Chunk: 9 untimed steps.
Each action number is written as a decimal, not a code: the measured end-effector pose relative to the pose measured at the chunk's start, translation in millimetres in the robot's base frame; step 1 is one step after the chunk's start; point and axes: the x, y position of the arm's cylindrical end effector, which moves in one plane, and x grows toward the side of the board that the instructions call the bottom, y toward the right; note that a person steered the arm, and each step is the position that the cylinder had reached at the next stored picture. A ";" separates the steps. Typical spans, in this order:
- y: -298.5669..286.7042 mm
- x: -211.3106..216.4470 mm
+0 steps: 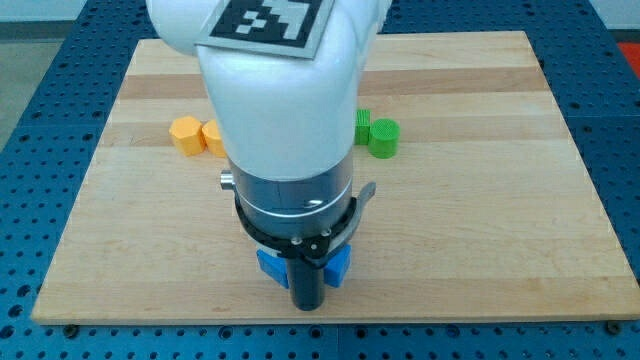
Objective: Move the blue triangle slightly up
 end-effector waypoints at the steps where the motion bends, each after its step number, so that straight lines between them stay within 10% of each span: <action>1: -15.5 -5.1; 9: -65.2 -99.1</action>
